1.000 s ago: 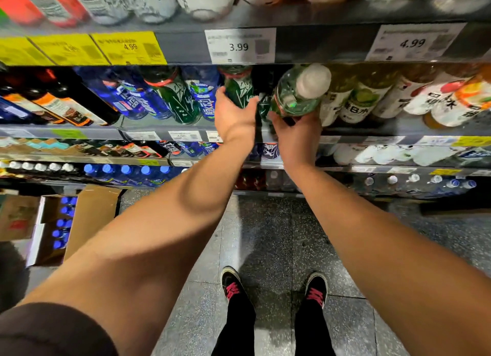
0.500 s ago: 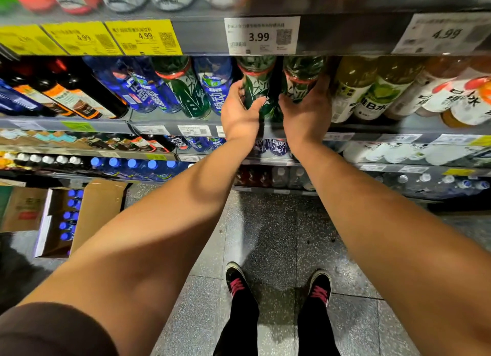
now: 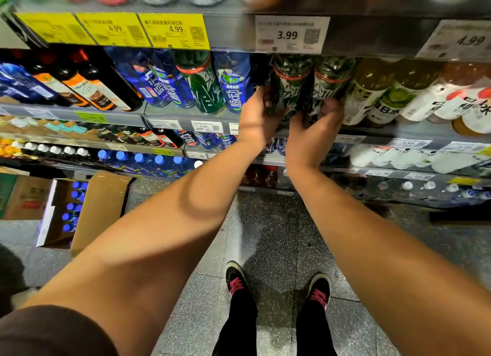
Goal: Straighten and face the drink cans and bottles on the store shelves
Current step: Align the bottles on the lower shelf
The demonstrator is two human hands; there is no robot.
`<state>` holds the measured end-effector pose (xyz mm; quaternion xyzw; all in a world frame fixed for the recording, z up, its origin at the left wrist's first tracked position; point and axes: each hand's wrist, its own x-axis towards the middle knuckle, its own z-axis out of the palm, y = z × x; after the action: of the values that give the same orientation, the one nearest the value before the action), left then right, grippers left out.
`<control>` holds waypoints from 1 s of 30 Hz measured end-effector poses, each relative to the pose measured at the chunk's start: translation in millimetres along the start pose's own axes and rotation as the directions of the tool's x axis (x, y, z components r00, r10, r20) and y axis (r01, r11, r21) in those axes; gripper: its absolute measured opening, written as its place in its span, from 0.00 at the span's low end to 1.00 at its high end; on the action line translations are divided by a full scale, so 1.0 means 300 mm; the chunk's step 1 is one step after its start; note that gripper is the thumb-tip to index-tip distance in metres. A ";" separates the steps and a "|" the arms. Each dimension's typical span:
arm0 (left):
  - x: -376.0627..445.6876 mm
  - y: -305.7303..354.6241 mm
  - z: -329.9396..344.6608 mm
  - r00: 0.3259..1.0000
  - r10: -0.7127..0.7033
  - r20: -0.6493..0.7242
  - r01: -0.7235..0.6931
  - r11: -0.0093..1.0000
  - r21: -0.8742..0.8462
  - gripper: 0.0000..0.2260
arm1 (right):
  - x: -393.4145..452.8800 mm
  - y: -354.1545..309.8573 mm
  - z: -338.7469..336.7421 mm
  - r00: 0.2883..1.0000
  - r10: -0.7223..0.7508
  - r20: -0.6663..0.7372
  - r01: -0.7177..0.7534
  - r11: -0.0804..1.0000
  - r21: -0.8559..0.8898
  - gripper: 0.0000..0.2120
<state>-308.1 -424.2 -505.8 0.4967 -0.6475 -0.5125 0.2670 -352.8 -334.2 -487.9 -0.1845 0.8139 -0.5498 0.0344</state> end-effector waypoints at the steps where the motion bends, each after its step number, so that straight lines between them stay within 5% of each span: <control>1: -0.009 -0.001 -0.024 0.999 0.013 -0.034 -0.012 1.000 0.008 0.20 | -0.028 -0.010 0.010 0.999 -0.002 0.039 0.001 0.999 0.045 0.22; 5: -0.036 -0.040 -0.165 0.950 0.053 -0.309 -0.056 0.998 -0.001 0.12 | -0.107 -0.065 0.092 0.967 -0.100 0.232 0.081 0.993 0.090 0.14; 9: -0.015 -0.070 -0.300 0.832 0.062 -0.551 -0.032 0.997 0.063 0.17 | -0.094 -0.103 0.198 0.934 -0.116 0.337 0.116 0.993 0.020 0.21; 14: 0.068 -0.100 -0.380 0.922 0.018 -0.388 0.006 0.998 0.061 0.30 | -0.054 -0.104 0.316 0.890 -0.044 0.455 0.074 0.996 -0.047 0.36; 17: 0.105 -0.115 -0.398 0.936 0.013 -0.351 -0.004 1.000 0.027 0.29 | -0.030 -0.110 0.372 0.882 -0.003 0.472 0.026 0.999 -0.043 0.40; 25: 0.133 -0.150 -0.416 0.937 0.056 -0.346 -0.062 0.998 -0.006 0.25 | 0.009 -0.101 0.431 0.925 0.003 0.381 0.012 0.999 -0.036 0.35; 30: 0.118 -0.121 -0.398 0.902 0.061 -0.427 -0.026 0.996 0.087 0.22 | -0.065 -0.078 0.393 0.966 -0.023 0.256 -0.008 0.993 0.119 0.36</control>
<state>-205.3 -503.5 -505.6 0.5929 -0.6038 -0.3586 0.3941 -298.0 -439.2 -515.9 -0.2549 0.7677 -0.5690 0.1482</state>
